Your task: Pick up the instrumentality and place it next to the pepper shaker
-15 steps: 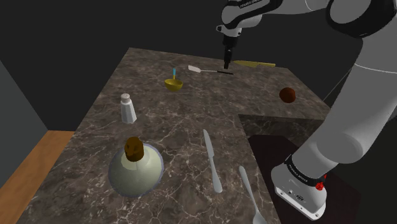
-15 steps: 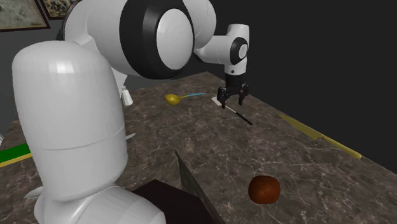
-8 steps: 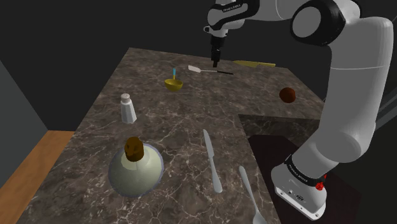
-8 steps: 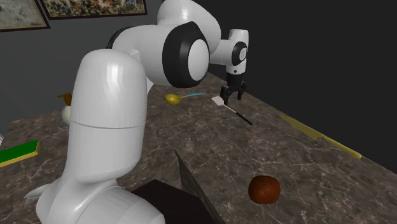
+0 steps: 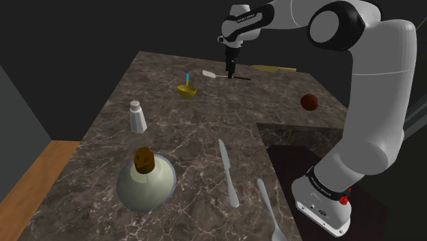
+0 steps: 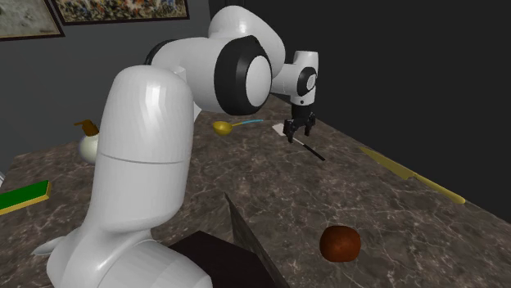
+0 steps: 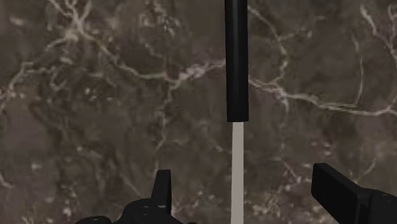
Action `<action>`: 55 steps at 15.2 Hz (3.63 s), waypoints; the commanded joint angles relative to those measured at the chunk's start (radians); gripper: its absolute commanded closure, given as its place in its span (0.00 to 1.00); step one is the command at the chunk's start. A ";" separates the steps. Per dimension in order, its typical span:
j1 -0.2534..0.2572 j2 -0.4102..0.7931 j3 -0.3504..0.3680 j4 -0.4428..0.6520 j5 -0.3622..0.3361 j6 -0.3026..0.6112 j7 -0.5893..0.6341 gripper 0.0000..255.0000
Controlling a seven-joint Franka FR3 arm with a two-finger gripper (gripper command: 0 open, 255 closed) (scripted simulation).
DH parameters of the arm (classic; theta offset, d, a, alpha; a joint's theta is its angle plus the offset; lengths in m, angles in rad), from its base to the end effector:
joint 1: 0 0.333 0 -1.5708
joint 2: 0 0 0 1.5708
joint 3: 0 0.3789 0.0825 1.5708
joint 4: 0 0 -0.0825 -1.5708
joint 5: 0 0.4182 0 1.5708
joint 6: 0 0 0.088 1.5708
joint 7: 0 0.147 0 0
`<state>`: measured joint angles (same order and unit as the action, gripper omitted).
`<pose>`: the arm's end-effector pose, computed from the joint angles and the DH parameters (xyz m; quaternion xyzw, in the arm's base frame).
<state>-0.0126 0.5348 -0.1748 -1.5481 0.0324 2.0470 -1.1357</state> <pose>0.7423 -0.1189 0.3387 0.8875 0.4596 -0.0295 0.0153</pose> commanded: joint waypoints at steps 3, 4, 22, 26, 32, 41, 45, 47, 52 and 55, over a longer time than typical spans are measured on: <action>0.000 0.004 0.001 -0.001 0.000 0.005 0.001 0.00; 0.000 0.004 0.001 -0.001 0.000 0.005 0.001 0.00; 0.002 -0.026 -0.002 0.036 -0.004 -0.061 0.001 1.00; 0.002 -0.042 -0.004 0.066 -0.006 -0.107 0.001 1.00; 0.001 -0.059 -0.006 0.120 -0.009 -0.178 0.000 1.00; -0.002 -0.070 -0.008 0.225 -0.011 -0.294 -0.003 1.00; -0.004 -0.068 -0.009 0.283 -0.010 -0.349 -0.005 1.00; -0.006 -0.065 -0.009 0.315 -0.010 -0.377 -0.006 1.00; 0.009 -0.091 -0.006 0.316 -0.015 -0.406 0.011 1.00; 0.060 -0.181 0.006 0.183 -0.033 -0.365 0.069 1.00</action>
<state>0.0341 0.3685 -0.1724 -1.3417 0.0035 1.6746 -1.0846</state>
